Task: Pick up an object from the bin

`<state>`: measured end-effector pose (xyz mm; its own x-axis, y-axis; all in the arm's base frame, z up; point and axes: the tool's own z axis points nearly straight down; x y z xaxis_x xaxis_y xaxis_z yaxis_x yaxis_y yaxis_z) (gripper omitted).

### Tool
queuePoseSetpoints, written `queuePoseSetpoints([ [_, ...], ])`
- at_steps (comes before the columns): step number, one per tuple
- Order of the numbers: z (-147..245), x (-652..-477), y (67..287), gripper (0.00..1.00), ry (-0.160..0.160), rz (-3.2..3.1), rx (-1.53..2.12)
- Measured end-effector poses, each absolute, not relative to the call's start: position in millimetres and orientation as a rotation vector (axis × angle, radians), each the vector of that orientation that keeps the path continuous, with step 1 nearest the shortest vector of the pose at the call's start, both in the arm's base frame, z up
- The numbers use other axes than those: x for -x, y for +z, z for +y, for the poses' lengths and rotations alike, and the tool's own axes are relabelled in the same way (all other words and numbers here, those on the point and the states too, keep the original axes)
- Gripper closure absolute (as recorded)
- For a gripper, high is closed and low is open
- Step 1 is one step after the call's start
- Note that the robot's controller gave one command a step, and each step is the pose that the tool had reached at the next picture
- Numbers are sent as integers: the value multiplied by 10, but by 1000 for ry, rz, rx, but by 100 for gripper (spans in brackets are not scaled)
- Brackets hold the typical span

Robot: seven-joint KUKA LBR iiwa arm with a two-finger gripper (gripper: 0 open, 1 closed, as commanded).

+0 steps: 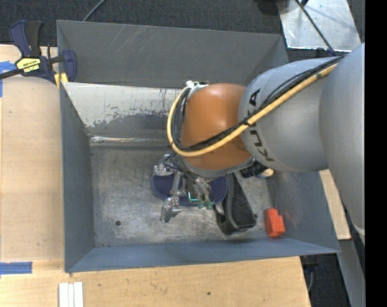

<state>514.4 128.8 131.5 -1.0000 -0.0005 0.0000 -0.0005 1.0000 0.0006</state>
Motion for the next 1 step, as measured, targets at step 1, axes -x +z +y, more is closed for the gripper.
queuePoseSetpoints([
  [1,784,-5165,999,0,4,3125,-239],
])
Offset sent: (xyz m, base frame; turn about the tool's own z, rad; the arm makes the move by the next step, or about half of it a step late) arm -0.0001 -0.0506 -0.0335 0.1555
